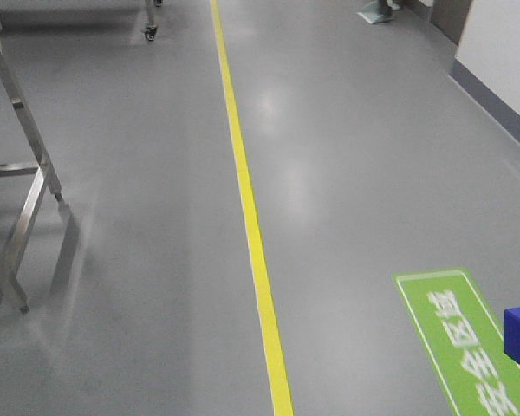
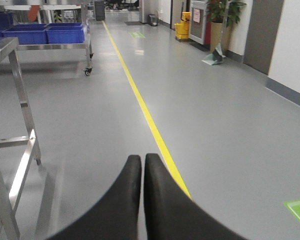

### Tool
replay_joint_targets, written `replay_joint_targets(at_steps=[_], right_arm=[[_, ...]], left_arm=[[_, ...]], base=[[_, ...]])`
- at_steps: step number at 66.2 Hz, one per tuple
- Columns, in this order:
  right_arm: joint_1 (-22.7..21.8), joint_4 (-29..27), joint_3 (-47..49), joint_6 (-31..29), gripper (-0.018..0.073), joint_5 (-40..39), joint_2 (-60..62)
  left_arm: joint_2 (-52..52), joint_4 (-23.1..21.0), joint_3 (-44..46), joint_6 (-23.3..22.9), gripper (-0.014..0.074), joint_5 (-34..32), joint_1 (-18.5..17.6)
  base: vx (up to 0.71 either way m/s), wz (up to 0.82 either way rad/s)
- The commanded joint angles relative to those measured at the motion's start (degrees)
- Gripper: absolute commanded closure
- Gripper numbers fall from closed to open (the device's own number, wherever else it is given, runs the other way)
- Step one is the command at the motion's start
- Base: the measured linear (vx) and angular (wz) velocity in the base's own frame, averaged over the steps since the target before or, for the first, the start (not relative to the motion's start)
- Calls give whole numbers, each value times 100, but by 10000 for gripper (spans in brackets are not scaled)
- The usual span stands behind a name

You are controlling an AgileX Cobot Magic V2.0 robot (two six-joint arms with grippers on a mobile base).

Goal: Pour parts from conveyor to right shelf
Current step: 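Drive along the yellow floor line holding the block in right gripper, then drive toward the shelves of blue bins carrying the block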

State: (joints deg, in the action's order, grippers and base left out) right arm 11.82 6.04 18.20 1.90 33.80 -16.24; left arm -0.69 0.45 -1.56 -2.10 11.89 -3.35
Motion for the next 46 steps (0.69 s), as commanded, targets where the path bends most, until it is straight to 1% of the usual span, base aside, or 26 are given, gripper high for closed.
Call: replay_joint_targets(at_steps=[1,21,46], right_arm=[[-4,51,165,-6,561,-432,-62],[-4,50,165,-6,561,-427,-62],[-4,50,165,-6,561,-432,-62]], left_arm=[[-71,-45,112,-49,603,-415,-30],[-71,-45,112,-49,603,-415,-30],[-71,-45,112,-49,603,-415,-30]], base=[[85,25],[85,20],[85,12]])
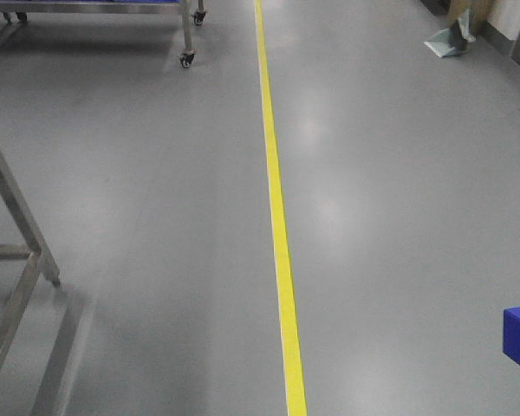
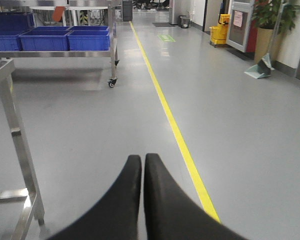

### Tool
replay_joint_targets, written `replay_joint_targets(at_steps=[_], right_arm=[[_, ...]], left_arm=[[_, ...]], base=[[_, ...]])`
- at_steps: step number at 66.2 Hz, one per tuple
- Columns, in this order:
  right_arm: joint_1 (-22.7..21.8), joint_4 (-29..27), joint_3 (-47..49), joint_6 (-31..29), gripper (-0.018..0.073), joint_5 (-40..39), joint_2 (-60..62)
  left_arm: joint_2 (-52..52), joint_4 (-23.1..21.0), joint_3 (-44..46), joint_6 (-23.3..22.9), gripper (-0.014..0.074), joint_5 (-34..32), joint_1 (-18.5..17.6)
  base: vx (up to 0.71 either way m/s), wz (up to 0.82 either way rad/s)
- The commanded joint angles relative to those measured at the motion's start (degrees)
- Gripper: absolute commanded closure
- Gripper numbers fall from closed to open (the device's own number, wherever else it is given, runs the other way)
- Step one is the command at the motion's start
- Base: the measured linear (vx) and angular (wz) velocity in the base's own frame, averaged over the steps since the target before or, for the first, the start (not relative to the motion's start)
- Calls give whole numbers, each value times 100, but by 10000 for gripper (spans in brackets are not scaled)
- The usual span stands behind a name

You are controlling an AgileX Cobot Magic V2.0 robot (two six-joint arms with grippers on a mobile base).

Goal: Pour parts from conveyor to right shelf
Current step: 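Drive toward the shelves of blue bins carrying the block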

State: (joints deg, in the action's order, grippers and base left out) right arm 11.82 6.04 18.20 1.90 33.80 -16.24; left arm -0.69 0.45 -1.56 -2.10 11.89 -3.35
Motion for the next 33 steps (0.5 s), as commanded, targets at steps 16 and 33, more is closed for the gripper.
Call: replay_joint_targets(at_steps=[16,33], right_arm=[[-4,50,165,-6,561,-432,-62],[-4,52,165,-6,561,-433,-62]], left_arm=[[-71,-45,112,-49,603,-415,-30],[-71,-45,112,-49,603,-415,-30]], base=[[86,13],[86,13]])
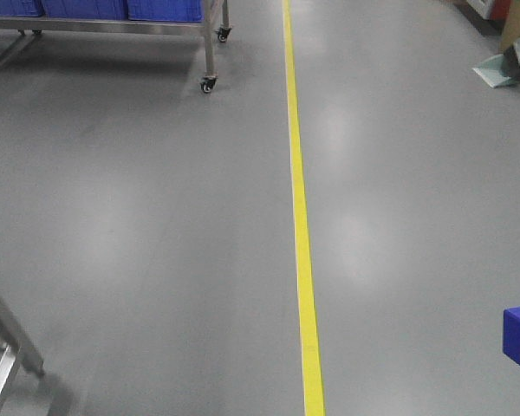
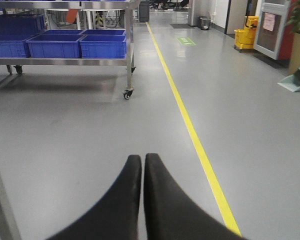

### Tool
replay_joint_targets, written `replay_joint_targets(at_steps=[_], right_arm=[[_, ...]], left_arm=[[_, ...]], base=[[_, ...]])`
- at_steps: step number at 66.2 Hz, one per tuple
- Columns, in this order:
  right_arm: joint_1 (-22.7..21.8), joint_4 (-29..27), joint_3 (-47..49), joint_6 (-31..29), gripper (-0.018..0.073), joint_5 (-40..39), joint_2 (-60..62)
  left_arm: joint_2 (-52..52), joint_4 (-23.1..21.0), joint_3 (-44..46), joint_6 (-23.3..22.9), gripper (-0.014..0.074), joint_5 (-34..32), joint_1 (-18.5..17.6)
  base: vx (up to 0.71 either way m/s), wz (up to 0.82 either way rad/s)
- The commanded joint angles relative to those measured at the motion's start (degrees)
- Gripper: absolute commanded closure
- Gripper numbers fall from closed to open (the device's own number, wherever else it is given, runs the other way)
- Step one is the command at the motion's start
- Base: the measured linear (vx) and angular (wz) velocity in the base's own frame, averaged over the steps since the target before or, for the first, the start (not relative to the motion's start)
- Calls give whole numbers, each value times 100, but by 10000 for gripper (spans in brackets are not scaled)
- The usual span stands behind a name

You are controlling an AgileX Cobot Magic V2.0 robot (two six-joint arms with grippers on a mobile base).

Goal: Pour parts from conveyor to right shelf
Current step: 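Drive toward the shelves of blue bins carrying the block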

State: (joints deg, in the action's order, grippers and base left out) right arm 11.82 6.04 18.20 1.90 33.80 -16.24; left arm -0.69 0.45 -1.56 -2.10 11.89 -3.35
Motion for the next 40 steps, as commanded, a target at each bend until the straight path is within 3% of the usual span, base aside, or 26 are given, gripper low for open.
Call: replay_joint_targets(at_steps=[1,40], right_arm=[[-4,52,165,-6,561,-433,-62],[-4,33,165,-6,561,-433,-62]], left_arm=[[-71,-45,112,-49,603,-415,-30],[-71,-45,112,-49,603,-415,-30]], base=[[86,14],[82,8]])
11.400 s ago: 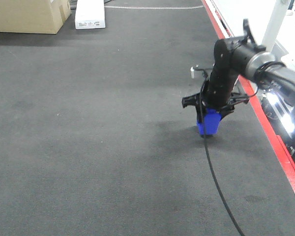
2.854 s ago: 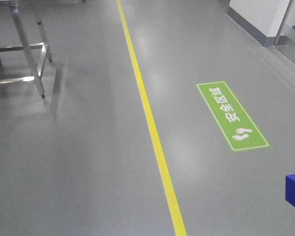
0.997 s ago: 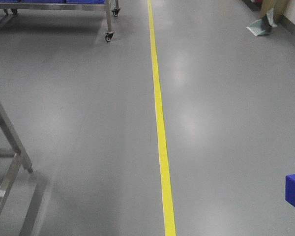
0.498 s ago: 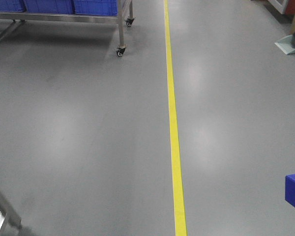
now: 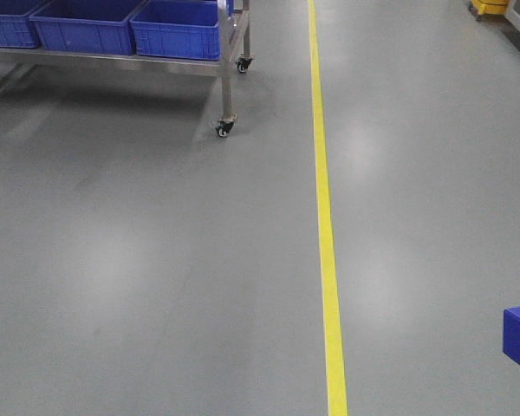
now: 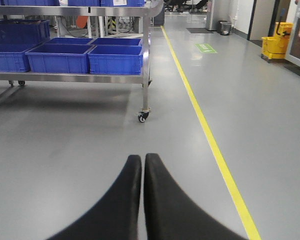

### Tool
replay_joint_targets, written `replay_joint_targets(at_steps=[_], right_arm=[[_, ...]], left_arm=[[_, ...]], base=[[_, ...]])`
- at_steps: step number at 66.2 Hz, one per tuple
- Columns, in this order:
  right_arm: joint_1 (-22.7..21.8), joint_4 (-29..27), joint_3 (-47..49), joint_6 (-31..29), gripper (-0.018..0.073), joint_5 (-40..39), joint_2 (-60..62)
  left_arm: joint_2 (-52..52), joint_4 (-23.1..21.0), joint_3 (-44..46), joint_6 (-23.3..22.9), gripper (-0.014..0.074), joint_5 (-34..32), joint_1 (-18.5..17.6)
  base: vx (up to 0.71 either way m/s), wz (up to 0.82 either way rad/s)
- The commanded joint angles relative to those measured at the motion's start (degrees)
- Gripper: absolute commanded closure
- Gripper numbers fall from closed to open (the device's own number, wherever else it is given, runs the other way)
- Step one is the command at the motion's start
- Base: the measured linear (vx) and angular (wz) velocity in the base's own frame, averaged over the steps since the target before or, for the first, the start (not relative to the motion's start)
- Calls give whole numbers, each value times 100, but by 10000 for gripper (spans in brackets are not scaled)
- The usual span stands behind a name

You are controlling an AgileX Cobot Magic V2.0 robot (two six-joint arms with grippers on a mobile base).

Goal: Pour parts from conveyor to right shelf
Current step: 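Drive toward the shelves of blue bins carrying the block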

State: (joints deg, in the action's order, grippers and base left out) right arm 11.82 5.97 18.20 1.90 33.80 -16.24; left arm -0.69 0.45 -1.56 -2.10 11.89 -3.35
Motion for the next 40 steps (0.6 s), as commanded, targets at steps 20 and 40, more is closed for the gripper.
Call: replay_joint_targets(at_steps=[20,40], right_arm=[[-4,40,165,-6,561,-428,-62],[-4,40,165,-6,561,-422,-62]], left_arm=[[-71,-45,112,-49,603,-415,-30],[-71,-45,112,-49,603,-415,-30]], base=[[77,24],[78,51]])
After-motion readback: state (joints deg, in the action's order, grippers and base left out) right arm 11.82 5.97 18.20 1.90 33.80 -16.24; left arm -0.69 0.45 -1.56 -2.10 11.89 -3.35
